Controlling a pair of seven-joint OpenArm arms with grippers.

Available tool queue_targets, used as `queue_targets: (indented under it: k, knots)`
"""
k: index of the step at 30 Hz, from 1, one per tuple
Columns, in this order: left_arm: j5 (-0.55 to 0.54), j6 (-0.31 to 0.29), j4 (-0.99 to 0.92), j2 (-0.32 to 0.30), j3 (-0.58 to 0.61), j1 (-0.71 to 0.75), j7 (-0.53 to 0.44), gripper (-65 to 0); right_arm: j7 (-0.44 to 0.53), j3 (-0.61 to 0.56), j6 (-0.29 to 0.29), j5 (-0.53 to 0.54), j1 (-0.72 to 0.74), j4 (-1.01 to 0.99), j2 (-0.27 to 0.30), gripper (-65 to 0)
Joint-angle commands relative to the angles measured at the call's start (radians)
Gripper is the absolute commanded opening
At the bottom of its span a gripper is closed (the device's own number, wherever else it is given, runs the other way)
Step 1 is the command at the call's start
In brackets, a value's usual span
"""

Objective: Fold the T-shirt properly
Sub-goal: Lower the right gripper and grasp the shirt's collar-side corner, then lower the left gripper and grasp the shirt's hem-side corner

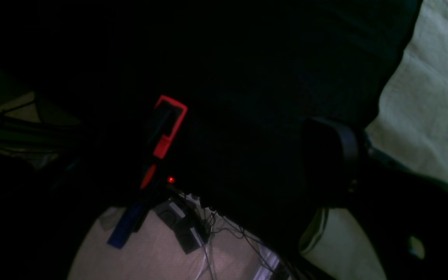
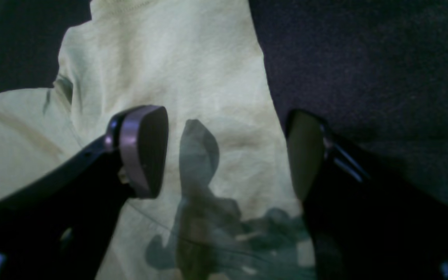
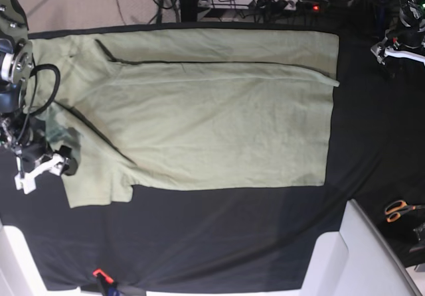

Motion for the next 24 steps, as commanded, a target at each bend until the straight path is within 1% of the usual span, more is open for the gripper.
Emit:
queue_targets:
  k: [1, 6, 8, 9, 10, 12, 15, 17, 18, 22, 24]
  knots:
    - [-0.010, 0.001, 0.015, -0.020, -0.006, 0.004, -0.017, -4.1, -0.007, -0.003, 0.003, -0.002, 0.021, 0.005, 0.015, -29.7]
    - [-0.010, 0.001, 0.015, -0.022, -0.006, 0.003, -0.017, -4.1, -0.007, -0.005, 0.003, -0.002, 0.021, 0.005, 0.019, -54.9]
    - [-0.010, 0.001, 0.013, -0.022, -0.006, -0.002, -0.017, -4.1, -0.007, -0.008, 0.003, -0.002, 0.021, 0.005, 0.020, -61.2]
    - [-0.009, 0.001, 0.013, -0.022, 0.001, -0.003, -0.017, -4.1, -0.007, -0.023, 0.003, -0.002, 0.021, 0.005, 0.022, -63.0]
    - [-0.009, 0.001, 0.013, -0.025, 0.017, -0.003, -0.017, -4.1, -0.007, -0.042, 0.003, -0.002, 0.021, 0.005, 0.022, -63.6]
    - [-0.009, 0.001, 0.013, -0.060, 0.082, -0.003, -0.017, -4.1, -0.007, -0.072, 0.003, -0.002, 0.021, 0.005, 0.022, -64.1]
    - [-0.012, 0.002, 0.010, -0.114, 0.189, -0.014, -0.017, -4.1, -0.005, -0.080, 0.003, 0.000, 0.021, 0.006, 0.022, -64.2]
    - [-0.010, 0.002, -0.019, -0.134, 0.235, -0.080, -0.016, -4.1, -0.004, -0.078, 0.003, 0.000, 0.018, 0.024, 0.022, -64.2]
    - [-0.010, 0.002, -0.059, -0.140, 0.234, -0.120, -0.002, -4.1, -0.007, -0.078, 0.003, 0.000, 0.013, 0.044, 0.020, -64.2]
    - [-0.010, 0.002, -0.266, -0.166, 0.243, -0.316, 0.090, -4.1, -0.009, -0.080, 0.003, 0.000, -0.014, 0.104, 0.015, -64.2]
    - [-0.009, 0.002, -0.374, -0.171, 0.255, -0.411, 0.098, -4.1, -0.009, -0.081, 0.003, 0.000, -0.017, 0.106, 0.015, -64.2]
